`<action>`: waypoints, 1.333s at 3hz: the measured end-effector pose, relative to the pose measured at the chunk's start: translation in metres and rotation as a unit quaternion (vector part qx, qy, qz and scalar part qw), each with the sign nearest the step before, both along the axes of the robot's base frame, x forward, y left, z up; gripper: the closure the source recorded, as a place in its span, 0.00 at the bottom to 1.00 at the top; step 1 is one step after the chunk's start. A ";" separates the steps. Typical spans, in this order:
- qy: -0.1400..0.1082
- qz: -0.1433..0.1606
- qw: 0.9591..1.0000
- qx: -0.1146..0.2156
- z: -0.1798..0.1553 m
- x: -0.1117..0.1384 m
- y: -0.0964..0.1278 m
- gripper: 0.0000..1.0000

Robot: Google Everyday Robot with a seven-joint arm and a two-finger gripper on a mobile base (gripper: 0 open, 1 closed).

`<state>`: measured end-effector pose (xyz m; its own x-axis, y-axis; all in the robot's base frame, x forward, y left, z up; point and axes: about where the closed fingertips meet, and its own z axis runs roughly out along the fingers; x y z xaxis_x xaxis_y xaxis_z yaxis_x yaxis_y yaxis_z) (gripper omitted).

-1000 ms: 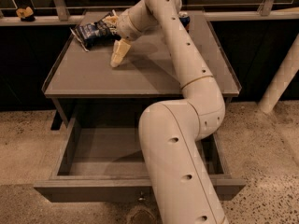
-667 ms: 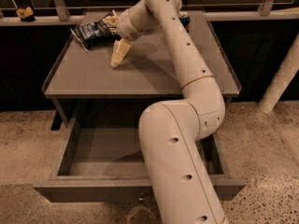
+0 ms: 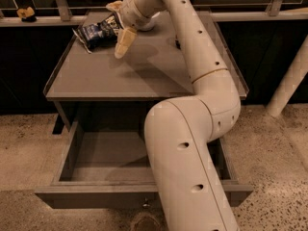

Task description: Place blue chip bag into top drawer

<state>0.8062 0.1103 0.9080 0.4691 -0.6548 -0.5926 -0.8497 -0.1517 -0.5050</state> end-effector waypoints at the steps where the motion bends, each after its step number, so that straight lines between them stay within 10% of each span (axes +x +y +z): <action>1: 0.000 0.000 1.000 0.000 0.000 0.000 0.000 0.00; 4: -0.042 0.006 0.999 0.017 0.009 0.015 0.023 0.00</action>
Offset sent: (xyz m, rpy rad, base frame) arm 0.0186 -0.0011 0.0008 0.0402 -0.0170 -0.0037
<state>0.8214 0.1333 0.9166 0.5260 -0.6288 -0.5727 -0.8026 -0.1442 -0.5788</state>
